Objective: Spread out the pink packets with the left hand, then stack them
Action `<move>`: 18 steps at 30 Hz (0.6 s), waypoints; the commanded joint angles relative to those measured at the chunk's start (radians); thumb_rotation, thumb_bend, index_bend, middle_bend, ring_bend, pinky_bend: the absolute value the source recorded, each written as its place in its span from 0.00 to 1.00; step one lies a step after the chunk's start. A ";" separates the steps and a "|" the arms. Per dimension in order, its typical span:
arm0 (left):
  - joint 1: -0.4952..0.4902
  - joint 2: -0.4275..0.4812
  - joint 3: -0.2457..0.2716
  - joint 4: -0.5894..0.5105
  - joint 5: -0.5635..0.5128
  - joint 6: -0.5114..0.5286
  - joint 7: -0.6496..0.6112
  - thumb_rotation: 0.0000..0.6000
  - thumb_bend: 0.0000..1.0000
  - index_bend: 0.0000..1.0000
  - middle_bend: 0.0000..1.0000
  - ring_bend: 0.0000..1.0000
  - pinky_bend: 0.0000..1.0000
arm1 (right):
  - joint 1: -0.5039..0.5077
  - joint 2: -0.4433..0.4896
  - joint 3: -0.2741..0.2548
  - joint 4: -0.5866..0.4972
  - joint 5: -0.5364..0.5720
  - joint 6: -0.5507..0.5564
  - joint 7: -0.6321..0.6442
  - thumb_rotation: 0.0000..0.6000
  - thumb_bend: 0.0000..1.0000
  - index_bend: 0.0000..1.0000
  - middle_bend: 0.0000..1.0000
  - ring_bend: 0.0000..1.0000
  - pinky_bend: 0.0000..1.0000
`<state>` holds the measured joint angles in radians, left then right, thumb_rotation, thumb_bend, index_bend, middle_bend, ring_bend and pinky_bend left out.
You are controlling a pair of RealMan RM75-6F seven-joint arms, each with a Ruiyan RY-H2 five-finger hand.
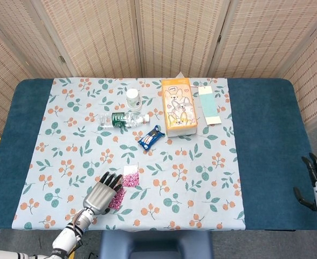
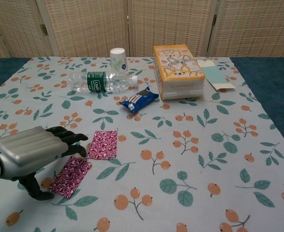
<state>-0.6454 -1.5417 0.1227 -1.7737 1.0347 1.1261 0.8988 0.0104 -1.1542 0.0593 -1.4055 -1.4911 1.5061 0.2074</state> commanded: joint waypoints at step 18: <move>-0.004 -0.004 -0.016 0.007 -0.026 -0.019 0.016 1.00 0.24 0.22 0.00 0.00 0.00 | -0.004 -0.001 0.000 0.002 0.003 0.002 0.002 1.00 0.39 0.00 0.00 0.00 0.00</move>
<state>-0.6497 -1.5460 0.1063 -1.7668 1.0083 1.1072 0.9146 0.0064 -1.1555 0.0590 -1.4034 -1.4881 1.5081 0.2098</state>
